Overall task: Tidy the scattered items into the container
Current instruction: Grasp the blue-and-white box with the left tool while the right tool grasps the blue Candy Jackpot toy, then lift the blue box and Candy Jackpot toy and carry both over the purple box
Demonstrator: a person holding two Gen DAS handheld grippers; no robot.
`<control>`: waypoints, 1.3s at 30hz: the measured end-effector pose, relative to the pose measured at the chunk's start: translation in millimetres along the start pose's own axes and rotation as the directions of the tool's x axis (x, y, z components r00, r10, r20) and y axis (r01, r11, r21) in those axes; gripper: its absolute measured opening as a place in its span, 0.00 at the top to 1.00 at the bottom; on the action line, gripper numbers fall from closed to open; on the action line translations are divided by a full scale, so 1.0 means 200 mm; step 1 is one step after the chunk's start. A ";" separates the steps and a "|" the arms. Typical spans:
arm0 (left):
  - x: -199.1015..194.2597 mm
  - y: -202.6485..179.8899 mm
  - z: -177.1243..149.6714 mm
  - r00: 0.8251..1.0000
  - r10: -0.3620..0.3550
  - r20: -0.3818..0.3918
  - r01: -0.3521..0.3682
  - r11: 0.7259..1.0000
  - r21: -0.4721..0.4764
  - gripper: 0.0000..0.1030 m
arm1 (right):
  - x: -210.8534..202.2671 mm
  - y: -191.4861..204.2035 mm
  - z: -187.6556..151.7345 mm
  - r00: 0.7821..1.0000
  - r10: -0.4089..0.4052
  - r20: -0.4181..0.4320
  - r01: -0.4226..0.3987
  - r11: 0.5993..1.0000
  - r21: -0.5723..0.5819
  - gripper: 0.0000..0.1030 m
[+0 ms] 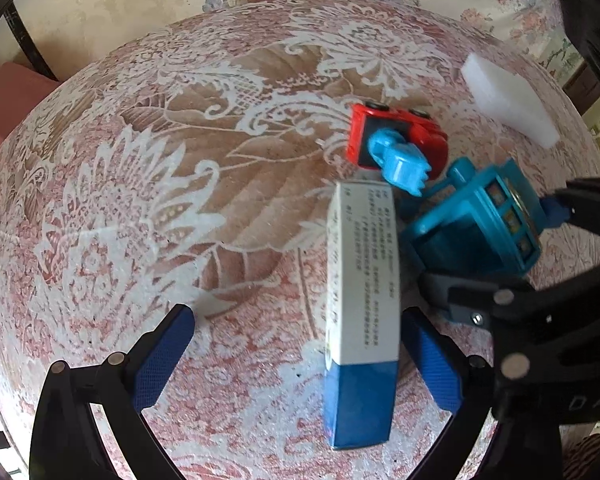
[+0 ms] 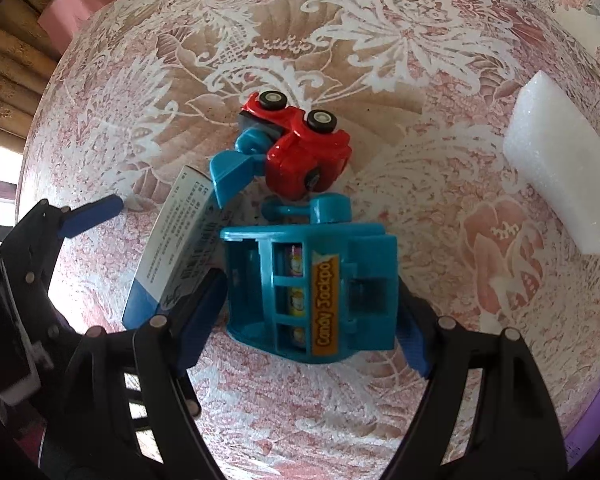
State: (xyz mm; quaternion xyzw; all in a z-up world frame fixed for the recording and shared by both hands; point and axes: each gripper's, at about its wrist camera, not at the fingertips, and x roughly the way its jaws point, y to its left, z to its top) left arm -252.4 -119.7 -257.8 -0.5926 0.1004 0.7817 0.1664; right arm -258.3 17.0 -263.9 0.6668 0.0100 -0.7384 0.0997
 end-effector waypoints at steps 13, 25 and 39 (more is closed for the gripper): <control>-0.05 0.03 0.00 0.999 0.031 0.020 -0.032 0.999 0.026 0.23 | -0.03 -0.06 -0.02 0.999 0.018 0.032 -0.019 0.999 0.027 0.23; -0.12 0.03 -0.01 0.998 0.016 0.054 -0.018 0.999 0.039 0.76 | -0.08 -0.16 -0.07 0.999 0.022 0.043 -0.025 0.998 0.059 0.23; -0.21 0.06 -0.13 0.997 -0.057 0.045 0.057 0.998 0.002 0.76 | -0.12 -0.19 -0.20 0.999 0.019 0.050 -0.022 0.998 0.065 0.23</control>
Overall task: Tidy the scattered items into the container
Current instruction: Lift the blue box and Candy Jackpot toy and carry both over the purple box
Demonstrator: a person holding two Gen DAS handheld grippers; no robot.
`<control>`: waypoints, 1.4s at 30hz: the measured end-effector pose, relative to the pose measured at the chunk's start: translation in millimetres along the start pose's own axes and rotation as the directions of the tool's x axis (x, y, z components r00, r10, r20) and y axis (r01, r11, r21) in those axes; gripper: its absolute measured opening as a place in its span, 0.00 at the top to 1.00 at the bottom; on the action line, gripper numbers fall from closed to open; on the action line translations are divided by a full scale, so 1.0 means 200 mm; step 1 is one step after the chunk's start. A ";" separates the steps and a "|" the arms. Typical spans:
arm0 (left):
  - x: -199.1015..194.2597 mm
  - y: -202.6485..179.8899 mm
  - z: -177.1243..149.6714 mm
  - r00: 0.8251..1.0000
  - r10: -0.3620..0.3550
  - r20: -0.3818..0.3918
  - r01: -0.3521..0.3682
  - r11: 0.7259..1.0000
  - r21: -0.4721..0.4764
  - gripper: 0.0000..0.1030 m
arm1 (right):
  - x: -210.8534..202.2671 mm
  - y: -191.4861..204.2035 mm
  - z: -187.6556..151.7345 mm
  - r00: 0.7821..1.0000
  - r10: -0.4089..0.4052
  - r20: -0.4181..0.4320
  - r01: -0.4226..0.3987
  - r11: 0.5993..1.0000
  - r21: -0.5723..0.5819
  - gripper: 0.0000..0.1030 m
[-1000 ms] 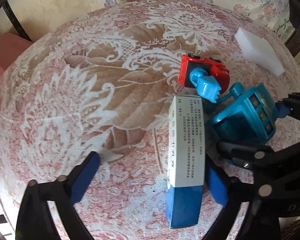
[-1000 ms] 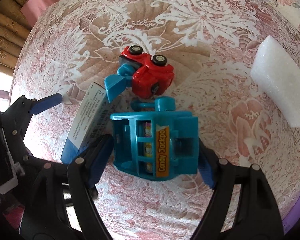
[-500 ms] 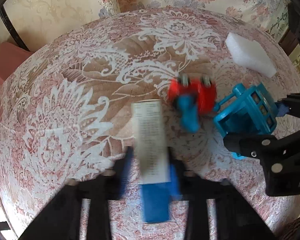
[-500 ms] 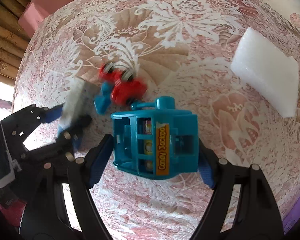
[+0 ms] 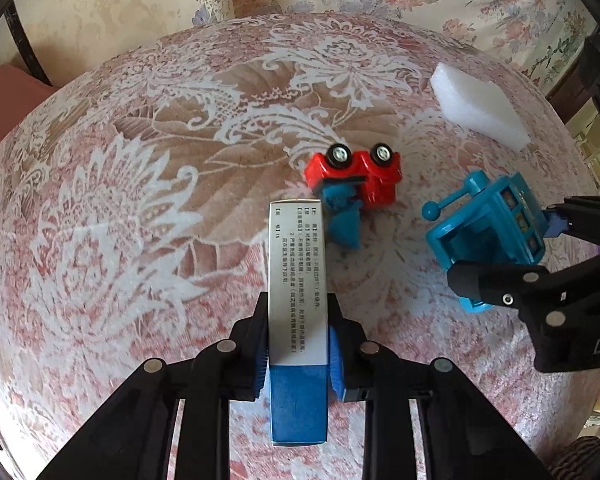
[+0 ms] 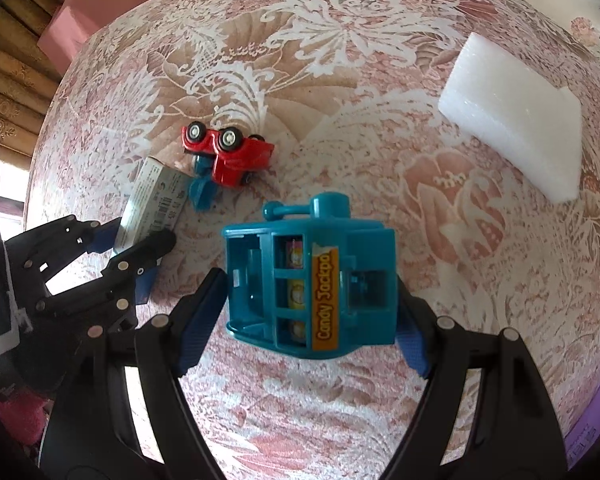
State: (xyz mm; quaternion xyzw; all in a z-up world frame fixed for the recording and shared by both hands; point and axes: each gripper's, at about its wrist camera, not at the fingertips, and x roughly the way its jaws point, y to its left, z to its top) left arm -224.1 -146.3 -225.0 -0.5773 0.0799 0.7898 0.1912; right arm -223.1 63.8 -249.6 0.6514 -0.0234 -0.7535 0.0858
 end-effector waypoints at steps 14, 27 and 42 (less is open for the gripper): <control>-0.16 -0.09 -0.12 1.000 -0.013 -0.001 0.013 0.999 0.039 0.76 | -0.13 -0.08 -0.18 1.000 0.013 0.022 -0.014 0.999 0.029 0.23; -0.06 -0.60 -0.01 0.998 -0.061 -0.003 0.061 0.983 0.171 0.76 | -0.35 -0.21 -0.39 0.996 0.011 0.083 -0.018 0.996 0.088 0.23; -0.21 -1.21 0.10 0.988 -0.157 0.000 0.147 0.927 0.346 0.76 | -0.76 -0.62 -0.73 0.978 -0.023 0.208 -0.033 0.964 0.263 0.23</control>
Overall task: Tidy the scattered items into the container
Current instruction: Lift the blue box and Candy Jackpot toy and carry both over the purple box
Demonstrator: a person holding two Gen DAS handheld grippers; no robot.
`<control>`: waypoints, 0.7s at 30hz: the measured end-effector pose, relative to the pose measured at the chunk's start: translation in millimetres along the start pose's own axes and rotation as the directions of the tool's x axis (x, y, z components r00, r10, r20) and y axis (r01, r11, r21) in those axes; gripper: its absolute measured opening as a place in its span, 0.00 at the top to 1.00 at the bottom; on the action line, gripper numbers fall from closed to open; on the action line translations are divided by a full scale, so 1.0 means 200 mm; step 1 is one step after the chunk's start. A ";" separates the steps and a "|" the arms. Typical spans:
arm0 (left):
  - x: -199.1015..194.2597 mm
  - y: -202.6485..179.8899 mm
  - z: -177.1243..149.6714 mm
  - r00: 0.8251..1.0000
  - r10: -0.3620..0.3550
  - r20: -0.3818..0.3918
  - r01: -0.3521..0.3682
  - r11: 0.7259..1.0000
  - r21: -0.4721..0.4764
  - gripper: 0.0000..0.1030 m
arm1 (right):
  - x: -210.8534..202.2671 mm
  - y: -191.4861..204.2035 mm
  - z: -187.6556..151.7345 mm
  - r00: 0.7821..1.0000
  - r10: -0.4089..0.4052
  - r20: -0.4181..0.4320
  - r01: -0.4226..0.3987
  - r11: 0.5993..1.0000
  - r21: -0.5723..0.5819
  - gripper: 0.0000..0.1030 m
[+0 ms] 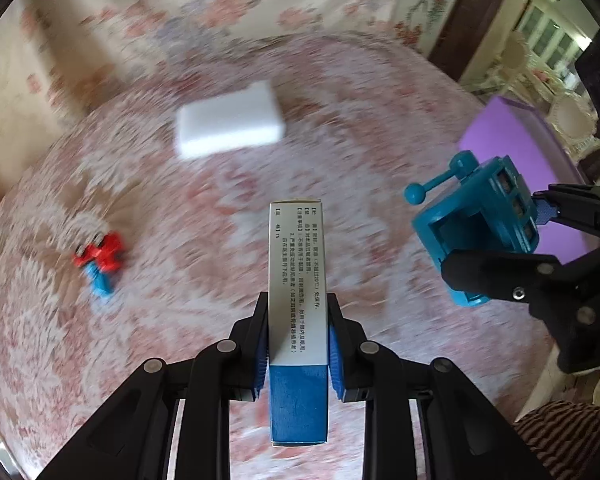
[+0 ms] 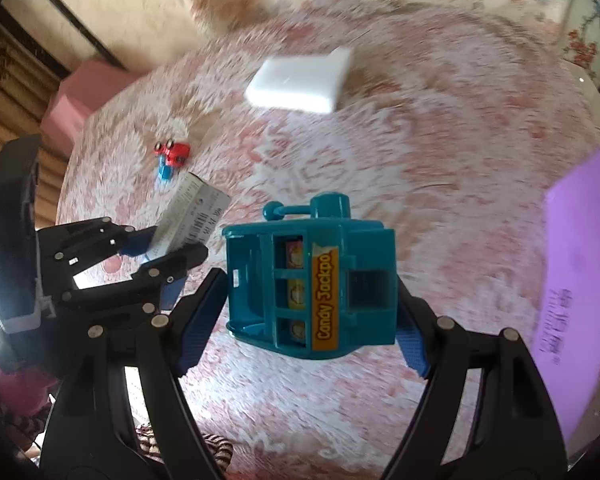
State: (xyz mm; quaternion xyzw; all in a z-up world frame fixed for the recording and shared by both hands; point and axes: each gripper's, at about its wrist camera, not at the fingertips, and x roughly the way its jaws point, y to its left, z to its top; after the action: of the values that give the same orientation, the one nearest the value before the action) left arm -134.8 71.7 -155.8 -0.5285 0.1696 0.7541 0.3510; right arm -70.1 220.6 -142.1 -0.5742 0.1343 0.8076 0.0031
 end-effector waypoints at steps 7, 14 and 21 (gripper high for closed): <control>-0.06 -0.37 0.19 0.997 -0.072 0.041 0.066 0.989 0.130 0.76 | -0.32 -0.30 -0.08 0.996 -0.046 0.079 0.038 0.995 0.096 0.23; -0.09 -0.81 0.35 0.987 -0.146 0.061 0.125 0.955 0.270 0.76 | -0.56 -0.62 -0.22 0.986 -0.113 0.122 0.087 0.975 0.203 0.23; -0.06 -1.19 0.46 0.974 -0.222 0.035 0.195 0.915 0.354 0.76 | -0.73 -0.90 -0.38 0.978 -0.160 0.131 0.118 0.952 0.281 0.23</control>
State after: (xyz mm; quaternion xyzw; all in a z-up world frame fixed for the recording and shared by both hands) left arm -26.6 289.9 -82.4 -0.4444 0.2299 0.6896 0.5235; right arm 79.2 399.9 -68.4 -0.5129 0.2025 0.8208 0.1491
